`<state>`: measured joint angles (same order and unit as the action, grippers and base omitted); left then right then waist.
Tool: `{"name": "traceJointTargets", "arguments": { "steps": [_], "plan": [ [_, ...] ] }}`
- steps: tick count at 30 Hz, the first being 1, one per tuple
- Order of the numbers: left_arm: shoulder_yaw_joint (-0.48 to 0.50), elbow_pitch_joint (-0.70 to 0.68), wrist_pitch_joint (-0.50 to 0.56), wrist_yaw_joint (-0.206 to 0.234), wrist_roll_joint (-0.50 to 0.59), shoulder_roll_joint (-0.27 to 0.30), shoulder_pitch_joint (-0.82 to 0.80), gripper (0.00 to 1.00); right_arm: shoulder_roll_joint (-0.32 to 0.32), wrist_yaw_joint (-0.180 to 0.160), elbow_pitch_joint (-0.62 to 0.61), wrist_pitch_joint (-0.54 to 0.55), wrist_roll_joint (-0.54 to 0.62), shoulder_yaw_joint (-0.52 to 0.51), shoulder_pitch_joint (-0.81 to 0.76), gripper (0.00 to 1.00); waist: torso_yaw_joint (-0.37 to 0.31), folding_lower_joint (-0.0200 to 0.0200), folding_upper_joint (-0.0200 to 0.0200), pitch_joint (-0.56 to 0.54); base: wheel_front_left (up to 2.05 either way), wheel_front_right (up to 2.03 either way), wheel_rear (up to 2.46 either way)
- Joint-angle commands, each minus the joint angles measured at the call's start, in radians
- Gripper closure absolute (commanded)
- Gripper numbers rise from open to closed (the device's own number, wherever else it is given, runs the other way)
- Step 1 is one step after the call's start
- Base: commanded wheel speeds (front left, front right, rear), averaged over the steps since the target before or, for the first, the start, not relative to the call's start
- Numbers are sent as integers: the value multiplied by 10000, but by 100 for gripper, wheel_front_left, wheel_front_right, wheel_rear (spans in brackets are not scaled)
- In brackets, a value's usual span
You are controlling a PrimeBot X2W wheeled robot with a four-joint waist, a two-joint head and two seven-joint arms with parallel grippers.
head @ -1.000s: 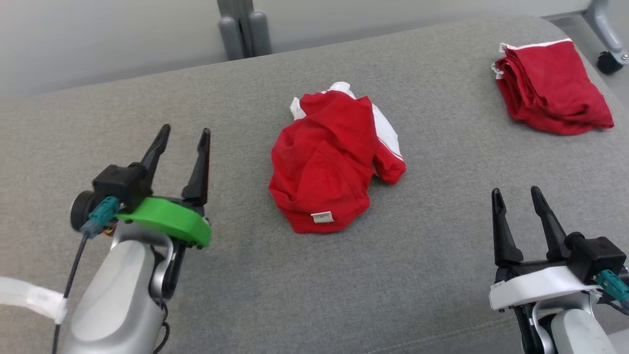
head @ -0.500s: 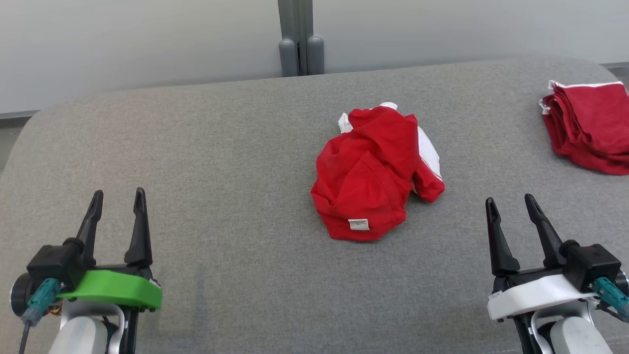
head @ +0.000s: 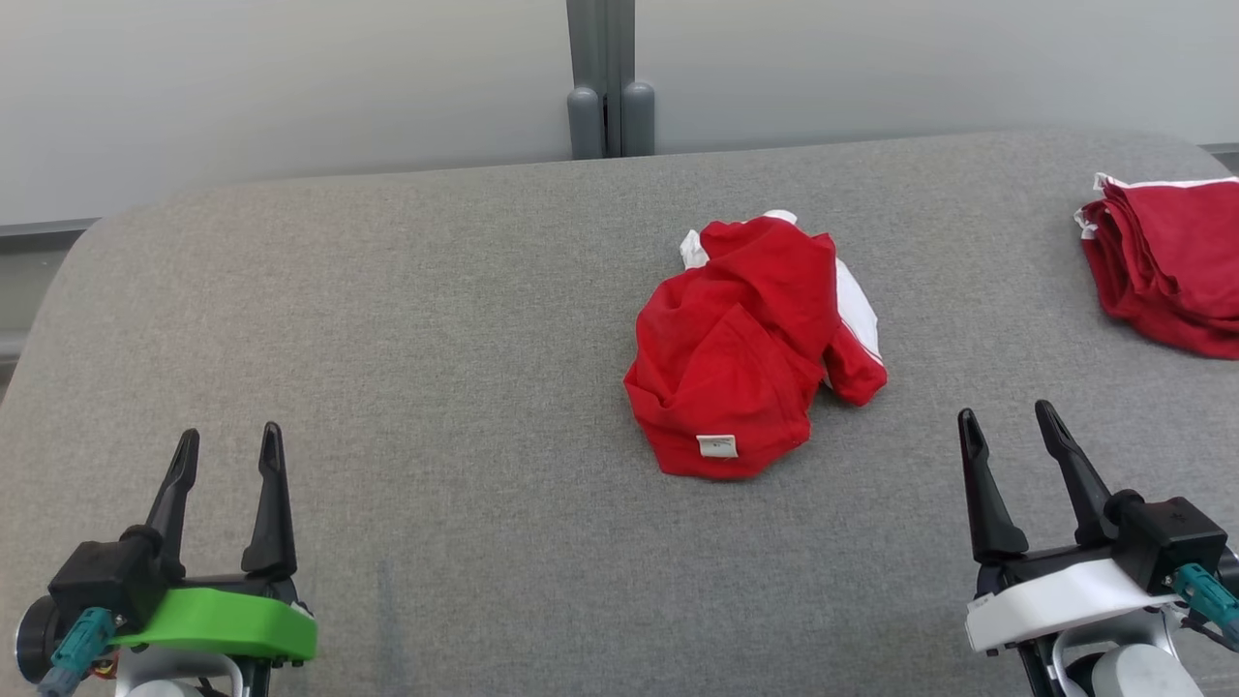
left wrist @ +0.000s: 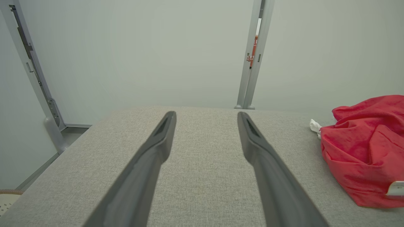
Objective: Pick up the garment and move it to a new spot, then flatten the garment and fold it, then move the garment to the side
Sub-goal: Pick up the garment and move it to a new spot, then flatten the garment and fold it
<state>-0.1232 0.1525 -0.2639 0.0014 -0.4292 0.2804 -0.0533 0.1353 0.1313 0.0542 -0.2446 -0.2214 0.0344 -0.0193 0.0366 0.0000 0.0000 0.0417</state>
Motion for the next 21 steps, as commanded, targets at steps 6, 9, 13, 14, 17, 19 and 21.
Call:
{"name": "traceJointTargets", "arguments": {
  "steps": [6, 9, 13, 14, 17, 19, 21],
  "plan": [
    [106, -125, -1, -106, -186, 124, 323, 0, -16, -8, -51, 31, -41, 37, -173, 0, -21, 0, 0, 10, 0, 0, 0],
    [103, -76, -1, -156, -192, 176, 352, 0, -23, -8, -32, 27, -46, 54, -202, 0, -30, 0, 0, -17, 0, 0, 0],
    [31, -57, 46, -251, -240, 243, 311, 0, -12, -8, -18, 65, -37, 47, -224, 0, -20, 0, 0, -27, 0, 0, 0],
    [17, -53, 43, -263, -251, 259, 294, 0, -6, -8, -14, 57, -32, 43, -228, 0, -15, 0, 0, -32, 0, 0, 0],
    [-45, -76, 105, -357, -304, 315, 231, 0, -23, -8, -6, 62, 10, 27, -251, 0, 11, 0, 0, -60, 0, 0, 0],
    [-56, -83, 123, -365, -342, 339, 227, 0, -40, -8, -1, 69, 34, 18, -274, 0, 25, 0, 0, -91, 0, 0, 0],
    [-65, -58, 146, -397, -345, 382, 227, 0, -45, -8, 26, 64, 36, 16, -302, 0, 39, 0, 0, -122, 0, 0, 0]
  ]
}}
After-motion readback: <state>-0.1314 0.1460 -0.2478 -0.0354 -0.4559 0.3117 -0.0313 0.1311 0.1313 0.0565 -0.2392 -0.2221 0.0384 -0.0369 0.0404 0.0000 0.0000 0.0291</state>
